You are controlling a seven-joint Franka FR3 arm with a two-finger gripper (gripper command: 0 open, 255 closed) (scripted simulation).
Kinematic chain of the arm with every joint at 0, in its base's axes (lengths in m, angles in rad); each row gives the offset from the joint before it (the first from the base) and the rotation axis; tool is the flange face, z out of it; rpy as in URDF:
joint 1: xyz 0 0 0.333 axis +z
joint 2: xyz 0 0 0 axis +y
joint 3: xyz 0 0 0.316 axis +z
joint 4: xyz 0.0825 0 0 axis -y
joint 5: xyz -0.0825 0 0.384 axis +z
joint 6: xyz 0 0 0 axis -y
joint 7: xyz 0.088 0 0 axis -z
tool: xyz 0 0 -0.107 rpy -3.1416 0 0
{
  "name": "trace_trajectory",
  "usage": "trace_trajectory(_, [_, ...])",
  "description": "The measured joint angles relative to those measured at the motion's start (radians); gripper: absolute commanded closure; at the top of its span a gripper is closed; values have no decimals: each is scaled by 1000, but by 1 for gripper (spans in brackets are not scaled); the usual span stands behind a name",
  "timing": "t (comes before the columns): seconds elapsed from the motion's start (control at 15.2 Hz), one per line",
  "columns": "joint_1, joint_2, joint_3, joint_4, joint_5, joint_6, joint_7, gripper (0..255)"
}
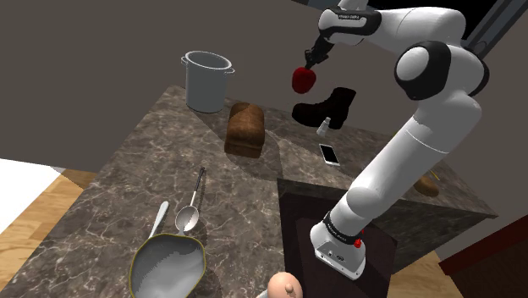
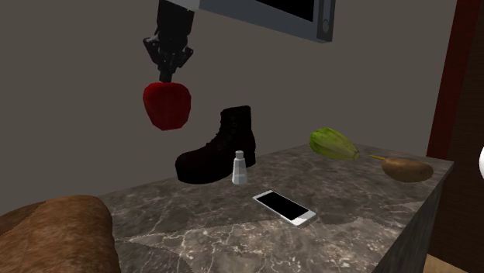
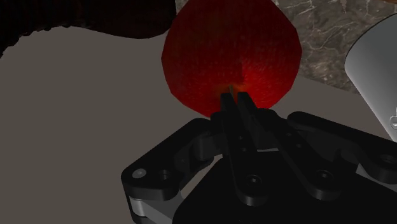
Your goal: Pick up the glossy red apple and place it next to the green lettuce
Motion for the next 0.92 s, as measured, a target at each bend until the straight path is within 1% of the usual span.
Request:
trace_trajectory(0.33, [-44,-30,-53,-18,26,-11,-109,255])
trace_trajectory(0.46, [-63,-34,-79,-29,44,-6,-161,255])
trace_trajectory(0.59, [-82,-29,-107,-16,67,-19,-217,255])
trace_trajectory(0.66, [-90,-39,-117,-27,68,-18,-237,255])
trace_trajectory(0.92, [-130,-21,-177,-3,123,-40,-354,255])
